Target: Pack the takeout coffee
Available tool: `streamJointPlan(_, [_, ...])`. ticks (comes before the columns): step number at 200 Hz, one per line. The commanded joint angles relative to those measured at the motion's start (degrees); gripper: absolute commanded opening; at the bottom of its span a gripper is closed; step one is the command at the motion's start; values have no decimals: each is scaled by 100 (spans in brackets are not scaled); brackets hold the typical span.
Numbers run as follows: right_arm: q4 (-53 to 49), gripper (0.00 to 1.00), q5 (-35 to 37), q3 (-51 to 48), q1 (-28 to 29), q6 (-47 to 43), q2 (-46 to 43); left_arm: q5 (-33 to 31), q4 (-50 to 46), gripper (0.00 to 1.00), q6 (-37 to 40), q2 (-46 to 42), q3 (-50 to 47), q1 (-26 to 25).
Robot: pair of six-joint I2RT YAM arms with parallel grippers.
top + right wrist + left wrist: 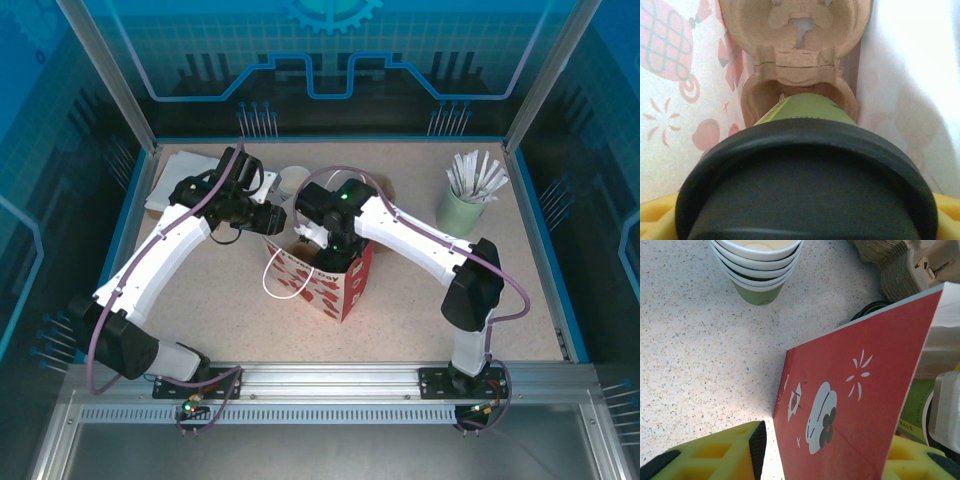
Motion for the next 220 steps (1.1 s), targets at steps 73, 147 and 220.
streamJointPlan(73, [132,76,-81,-179,-88,-128,-18,-12,-100,47,-23,6,101,-11])
streamJointPlan(147, [257,76,-105,-343,-131,-152,-9,-16,-92,48,-12,12,90,-15])
streamJointPlan(220, [380,76,-56,-488,-157,-244,-7,-90,-94,51,4,16,68,-15])
